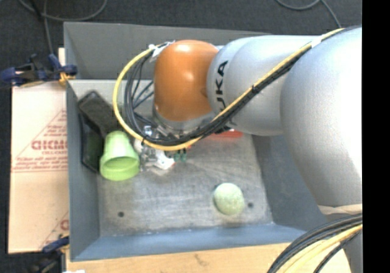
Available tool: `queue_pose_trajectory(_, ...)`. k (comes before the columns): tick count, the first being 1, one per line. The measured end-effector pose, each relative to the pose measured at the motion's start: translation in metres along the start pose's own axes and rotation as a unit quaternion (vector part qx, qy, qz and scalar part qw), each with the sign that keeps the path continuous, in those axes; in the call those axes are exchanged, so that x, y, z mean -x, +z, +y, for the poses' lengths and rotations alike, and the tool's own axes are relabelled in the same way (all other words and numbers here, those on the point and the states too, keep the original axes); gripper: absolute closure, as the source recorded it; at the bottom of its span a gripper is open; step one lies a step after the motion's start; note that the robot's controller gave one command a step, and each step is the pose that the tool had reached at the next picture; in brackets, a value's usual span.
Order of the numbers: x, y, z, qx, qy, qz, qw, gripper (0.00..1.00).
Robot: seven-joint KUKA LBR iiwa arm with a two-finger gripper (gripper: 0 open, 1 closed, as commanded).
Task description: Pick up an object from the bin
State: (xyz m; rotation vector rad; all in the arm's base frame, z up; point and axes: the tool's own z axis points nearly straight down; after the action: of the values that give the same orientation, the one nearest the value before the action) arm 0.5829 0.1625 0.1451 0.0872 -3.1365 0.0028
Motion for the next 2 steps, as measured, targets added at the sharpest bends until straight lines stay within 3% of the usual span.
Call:
queue_pose_trajectory(1, 0.002, 0.035, 0.003, 0.002, 0.043, -0.0056, 0.9991, 0.00)
queue_pose_trajectory(2, 0.011, 0.059, 0.005, 0.008, 0.065, -0.0228, 0.9976, 1.00)
